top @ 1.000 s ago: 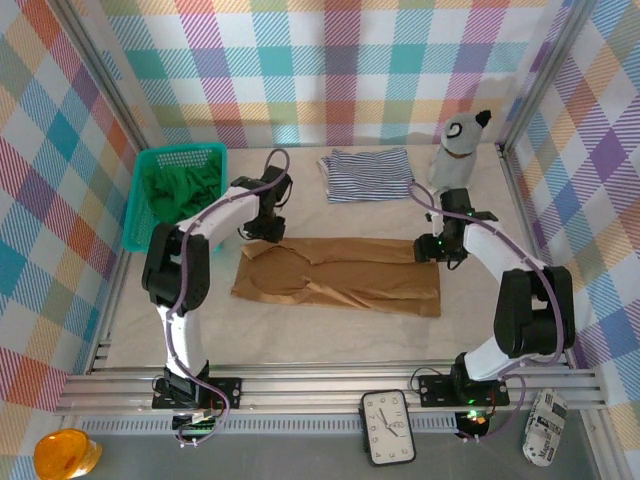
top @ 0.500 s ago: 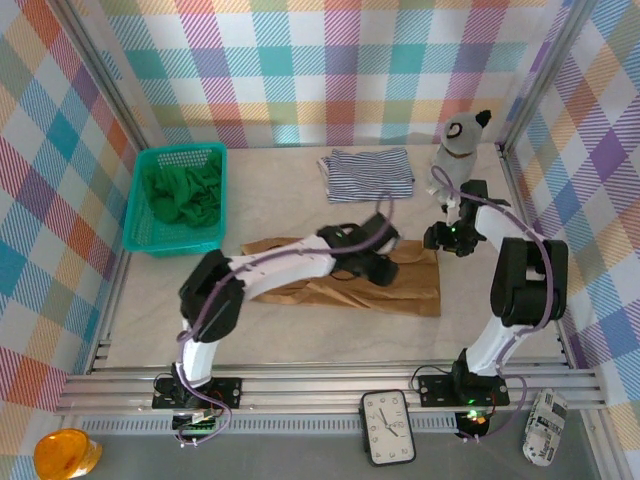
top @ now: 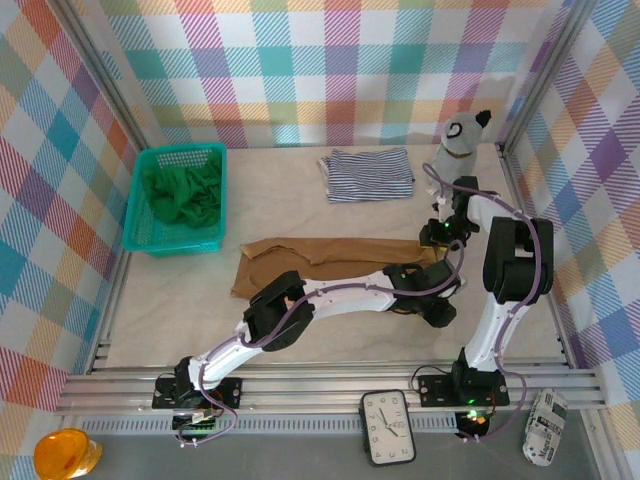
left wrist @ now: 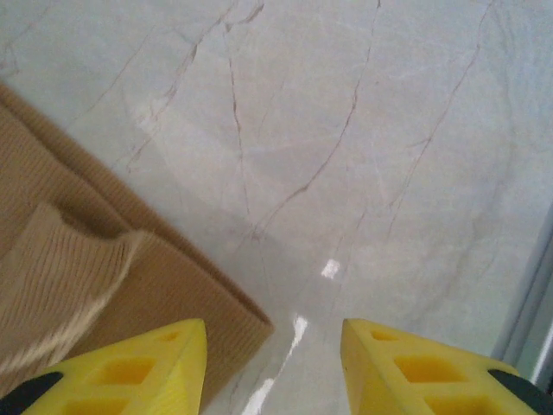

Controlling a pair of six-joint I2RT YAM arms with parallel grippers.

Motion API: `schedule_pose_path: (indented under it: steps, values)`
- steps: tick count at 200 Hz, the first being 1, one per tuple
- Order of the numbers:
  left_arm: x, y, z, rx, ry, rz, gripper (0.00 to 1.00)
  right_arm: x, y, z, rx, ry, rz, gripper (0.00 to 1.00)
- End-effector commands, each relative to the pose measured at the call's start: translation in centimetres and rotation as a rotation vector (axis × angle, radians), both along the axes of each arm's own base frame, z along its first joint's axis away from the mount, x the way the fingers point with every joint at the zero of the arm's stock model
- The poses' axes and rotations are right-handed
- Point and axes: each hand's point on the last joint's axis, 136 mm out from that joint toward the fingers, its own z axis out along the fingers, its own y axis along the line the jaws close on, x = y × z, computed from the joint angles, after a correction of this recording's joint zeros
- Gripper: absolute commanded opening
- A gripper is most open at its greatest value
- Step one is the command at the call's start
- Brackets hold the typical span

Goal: Fold and stack the tank tops

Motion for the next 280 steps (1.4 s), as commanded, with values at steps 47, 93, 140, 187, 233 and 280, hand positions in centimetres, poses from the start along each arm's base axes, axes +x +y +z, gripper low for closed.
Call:
schedule_pose_path:
  steps: [47, 93, 140, 187, 233, 280]
  values:
    - [0.6, 3.1, -5.2, 0.276, -0.102, 0.012, 0.44, -1.8, 0.9, -0.9, -0.042, 0.051, 0.075, 0.38]
    - [-0.2, 4.8, -8.7, 0.412, -0.097, -0.026, 0.24, -2.2, 1.0, -0.4, -0.055, 0.037, 0.079, 0.12]
    - [-0.6, 1.4, -2.8, 0.225, -0.06, -0.015, 0.0, -1.8, -0.2, 2.7, -0.104, -0.036, 0.022, 0.03]
    - [0.0, -1.0, 3.8, 0.024, -0.022, 0.067, 0.0, -2.4, -0.6, 5.7, -0.119, -0.062, 0.004, 0.02]
    - [2.4, 5.2, 8.0, -0.07, 0.028, 0.212, 0.0, -4.4, 5.1, 7.7, 0.047, 0.003, 0.051, 0.03]
    - [2.5, 15.4, 6.7, -0.035, 0.099, 0.398, 0.0, -5.5, 11.2, 9.4, 0.085, 0.023, 0.148, 0.02]
